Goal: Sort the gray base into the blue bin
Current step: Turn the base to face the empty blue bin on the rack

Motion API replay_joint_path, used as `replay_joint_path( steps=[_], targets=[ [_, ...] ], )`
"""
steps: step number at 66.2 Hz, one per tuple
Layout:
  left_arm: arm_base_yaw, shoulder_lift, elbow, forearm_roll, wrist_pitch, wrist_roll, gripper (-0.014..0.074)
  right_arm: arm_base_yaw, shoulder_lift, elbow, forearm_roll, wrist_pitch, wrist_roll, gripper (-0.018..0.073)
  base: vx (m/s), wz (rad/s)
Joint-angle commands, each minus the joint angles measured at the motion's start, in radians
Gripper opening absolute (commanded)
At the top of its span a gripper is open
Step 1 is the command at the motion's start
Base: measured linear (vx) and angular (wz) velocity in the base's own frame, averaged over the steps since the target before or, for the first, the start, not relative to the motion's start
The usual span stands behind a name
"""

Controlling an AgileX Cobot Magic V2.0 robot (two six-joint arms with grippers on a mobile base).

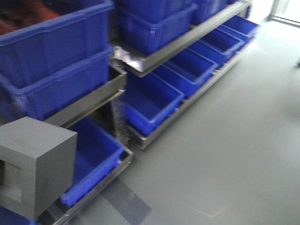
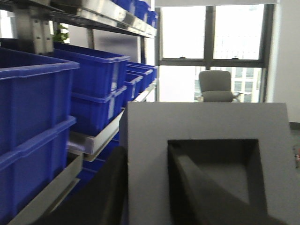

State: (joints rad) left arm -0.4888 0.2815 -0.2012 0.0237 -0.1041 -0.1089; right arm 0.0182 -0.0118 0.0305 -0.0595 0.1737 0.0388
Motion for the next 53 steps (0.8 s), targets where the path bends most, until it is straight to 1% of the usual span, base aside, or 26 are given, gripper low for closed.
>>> replay_joint_path(
  steps=[1,53],
  targets=[
    [-0.003,0.006,-0.030,-0.008,-0.111,-0.004,-0.0006,-0.005,-0.011,0.014,-0.006,-0.075,-0.005,-0.0009,0.19,0.82],
    [-0.003,0.006,-0.030,-0.008,-0.111,-0.004,-0.0006,-0.005,-0.011,0.014,-0.006,-0.075,-0.005,-0.0009,0.16,0.78]
  ],
)
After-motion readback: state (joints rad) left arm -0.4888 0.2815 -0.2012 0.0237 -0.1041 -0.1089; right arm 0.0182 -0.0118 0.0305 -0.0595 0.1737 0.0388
